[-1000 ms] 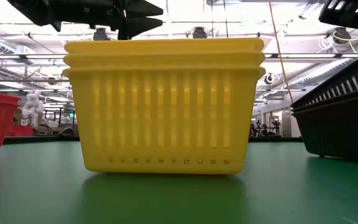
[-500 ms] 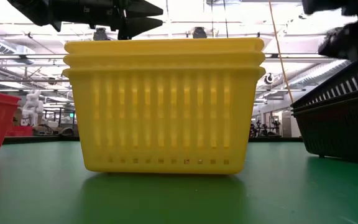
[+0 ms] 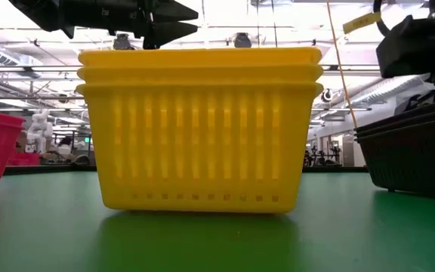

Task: Stack baskets by color
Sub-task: Stack the top black bin on top of the bottom black bin, then stack the top red bin on top of the bottom red bin

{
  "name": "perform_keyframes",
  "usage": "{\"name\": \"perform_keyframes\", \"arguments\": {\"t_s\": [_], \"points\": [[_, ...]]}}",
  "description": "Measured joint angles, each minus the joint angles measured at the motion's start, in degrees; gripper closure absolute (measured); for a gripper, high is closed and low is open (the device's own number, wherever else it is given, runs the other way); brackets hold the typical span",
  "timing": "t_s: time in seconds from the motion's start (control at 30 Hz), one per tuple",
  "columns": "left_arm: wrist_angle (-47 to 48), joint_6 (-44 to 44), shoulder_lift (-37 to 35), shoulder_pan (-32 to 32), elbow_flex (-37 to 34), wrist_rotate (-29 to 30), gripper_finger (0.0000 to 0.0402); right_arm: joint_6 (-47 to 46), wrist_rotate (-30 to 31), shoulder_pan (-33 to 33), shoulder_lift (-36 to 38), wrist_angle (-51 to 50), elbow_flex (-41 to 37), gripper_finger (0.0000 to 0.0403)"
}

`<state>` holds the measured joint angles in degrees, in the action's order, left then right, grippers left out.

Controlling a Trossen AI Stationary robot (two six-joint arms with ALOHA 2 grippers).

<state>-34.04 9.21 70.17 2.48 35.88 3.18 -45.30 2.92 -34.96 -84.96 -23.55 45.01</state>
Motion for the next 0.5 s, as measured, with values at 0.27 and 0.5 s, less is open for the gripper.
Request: {"name": "perform_keyframes", "arguments": {"t_s": [0.27, 0.5], "points": [[0.9, -0.13, 0.0, 0.0, -0.02, 1.44, 0.0254, 2.55, 0.12, 0.0, 0.1, 0.55, -0.74, 0.0246], [2.24, -0.19, 0.0, 0.07, -0.02, 2.91, 0.0254, 5.94, -0.06, -0.02, 2.84, 0.3, 0.84, 0.0246]]}}
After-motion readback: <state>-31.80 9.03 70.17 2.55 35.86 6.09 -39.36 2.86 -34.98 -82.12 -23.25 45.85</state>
